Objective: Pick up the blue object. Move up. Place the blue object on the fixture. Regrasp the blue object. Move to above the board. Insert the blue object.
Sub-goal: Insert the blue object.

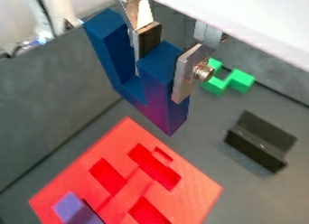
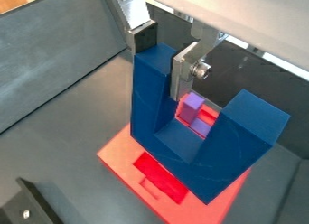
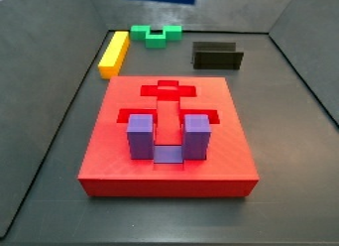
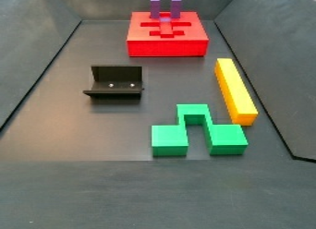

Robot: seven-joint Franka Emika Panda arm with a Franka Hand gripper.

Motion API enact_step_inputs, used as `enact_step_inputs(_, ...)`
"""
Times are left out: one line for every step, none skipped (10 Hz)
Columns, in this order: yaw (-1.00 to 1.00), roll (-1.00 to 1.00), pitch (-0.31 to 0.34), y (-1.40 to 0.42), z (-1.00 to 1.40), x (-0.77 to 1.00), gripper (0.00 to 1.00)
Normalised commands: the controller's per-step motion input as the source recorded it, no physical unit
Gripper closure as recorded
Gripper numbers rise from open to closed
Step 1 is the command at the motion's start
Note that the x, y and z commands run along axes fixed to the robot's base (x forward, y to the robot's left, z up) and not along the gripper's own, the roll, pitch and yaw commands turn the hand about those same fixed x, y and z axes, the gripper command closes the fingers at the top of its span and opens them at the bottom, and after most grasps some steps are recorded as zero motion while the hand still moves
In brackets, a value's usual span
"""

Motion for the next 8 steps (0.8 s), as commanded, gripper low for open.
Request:
enact_step_inputs(-0.23, -0.38, 0.0, 0.35, -0.32, 0.6, 1.0)
enact_step_inputs(-0.04, -0.17, 0.0, 0.02, -0.8, 0.24, 1.0)
enact_step_inputs(0.0, 0.0, 0.034, -0.16, -1.0, -0.08, 1.0)
enact_step_inputs(0.16, 0.0, 0.016, -0.33, -1.0, -0.4, 1.0)
enact_step_inputs(0.35, 0.0, 0.014, -0.32, -1.0, -0.29, 1.0)
enact_step_inputs(0.39, -0.03, 0.0, -0.15, -1.0, -0.39, 1.0)
enact_step_inputs(0.26, -0.3, 0.0, 0.0, -0.52, -0.35, 1.0)
enact_step_inputs(0.0, -0.45, -0.07, 0.33, -0.29, 0.0, 1.0)
